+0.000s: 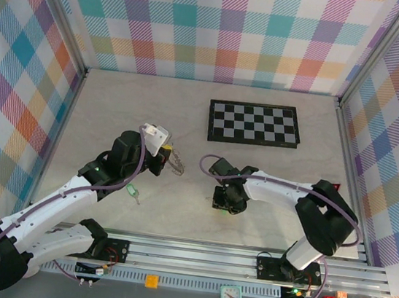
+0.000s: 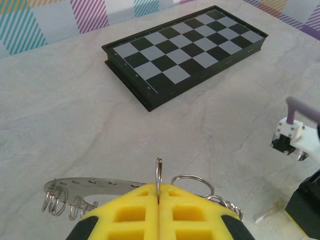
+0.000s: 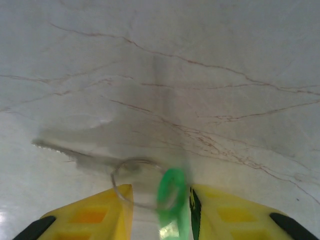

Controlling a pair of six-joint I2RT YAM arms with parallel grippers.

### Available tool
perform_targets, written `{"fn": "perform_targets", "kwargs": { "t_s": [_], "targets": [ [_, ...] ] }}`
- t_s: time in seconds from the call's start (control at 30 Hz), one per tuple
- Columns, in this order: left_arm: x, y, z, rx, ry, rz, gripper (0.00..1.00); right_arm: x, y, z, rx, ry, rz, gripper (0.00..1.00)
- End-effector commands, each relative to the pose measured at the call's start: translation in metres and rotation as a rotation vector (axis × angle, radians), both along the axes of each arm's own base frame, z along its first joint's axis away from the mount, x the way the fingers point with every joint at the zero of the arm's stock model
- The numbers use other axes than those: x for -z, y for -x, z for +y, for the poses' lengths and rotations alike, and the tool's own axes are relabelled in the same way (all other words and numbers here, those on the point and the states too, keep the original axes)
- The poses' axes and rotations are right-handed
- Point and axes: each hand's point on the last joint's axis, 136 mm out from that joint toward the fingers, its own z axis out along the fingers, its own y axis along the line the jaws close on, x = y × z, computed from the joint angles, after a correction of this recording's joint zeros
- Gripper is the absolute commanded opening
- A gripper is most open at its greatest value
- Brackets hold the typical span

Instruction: Put the keys on the keyring

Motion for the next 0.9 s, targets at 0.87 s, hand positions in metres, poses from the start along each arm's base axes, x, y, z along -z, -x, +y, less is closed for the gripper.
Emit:
{"fn": "perform_targets", "kwargs": {
  "t_s": [0.87],
  "targets": [
    [-0.015,0.005,-0.016,0.067,0.018,-0.053,0.0,-0.018,0.032,0.006,-0.25,-0.048,0.053,0.05]
  ]
}}
